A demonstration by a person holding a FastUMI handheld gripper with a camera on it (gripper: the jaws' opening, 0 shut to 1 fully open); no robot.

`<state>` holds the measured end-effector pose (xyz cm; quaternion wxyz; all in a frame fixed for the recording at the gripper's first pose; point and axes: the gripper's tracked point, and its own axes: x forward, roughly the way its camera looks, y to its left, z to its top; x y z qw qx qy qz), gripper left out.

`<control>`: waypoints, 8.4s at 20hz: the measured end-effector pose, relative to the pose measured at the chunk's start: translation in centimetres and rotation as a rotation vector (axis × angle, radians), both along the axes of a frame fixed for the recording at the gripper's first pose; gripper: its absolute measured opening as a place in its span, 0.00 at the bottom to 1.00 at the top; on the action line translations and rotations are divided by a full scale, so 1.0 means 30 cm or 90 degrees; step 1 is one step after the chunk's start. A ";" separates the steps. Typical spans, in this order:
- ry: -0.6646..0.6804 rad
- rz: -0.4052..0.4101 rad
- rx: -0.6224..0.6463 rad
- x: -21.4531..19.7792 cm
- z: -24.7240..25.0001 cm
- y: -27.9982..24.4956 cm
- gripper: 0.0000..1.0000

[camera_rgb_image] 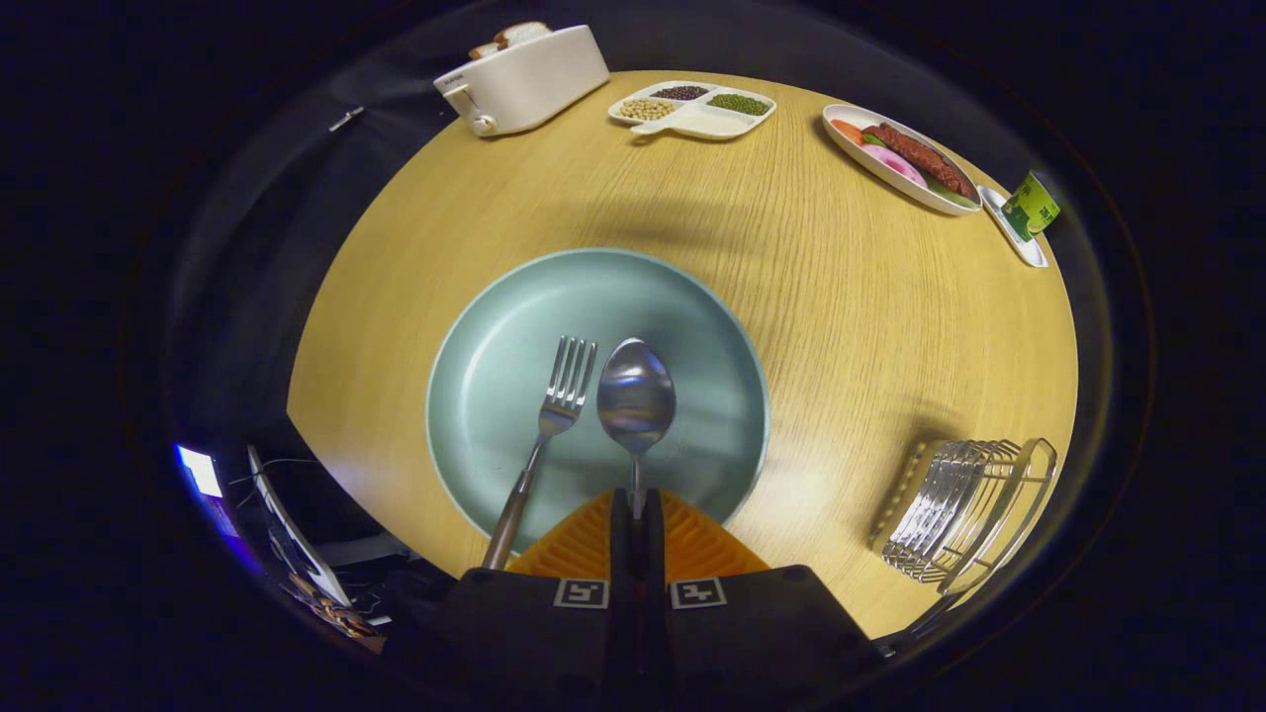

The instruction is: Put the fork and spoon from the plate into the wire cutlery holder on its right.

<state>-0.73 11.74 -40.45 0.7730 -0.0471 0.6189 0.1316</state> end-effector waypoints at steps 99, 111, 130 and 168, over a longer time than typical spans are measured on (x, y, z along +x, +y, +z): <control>0.064 0.012 0.062 -0.111 -0.054 0.210 0.08; 0.009 0.015 0.047 -0.100 0.338 -0.217 0.08; 0.217 -0.025 -0.028 -0.151 0.372 -0.662 0.08; -0.710 -0.100 0.103 0.120 1.501 -0.443 0.99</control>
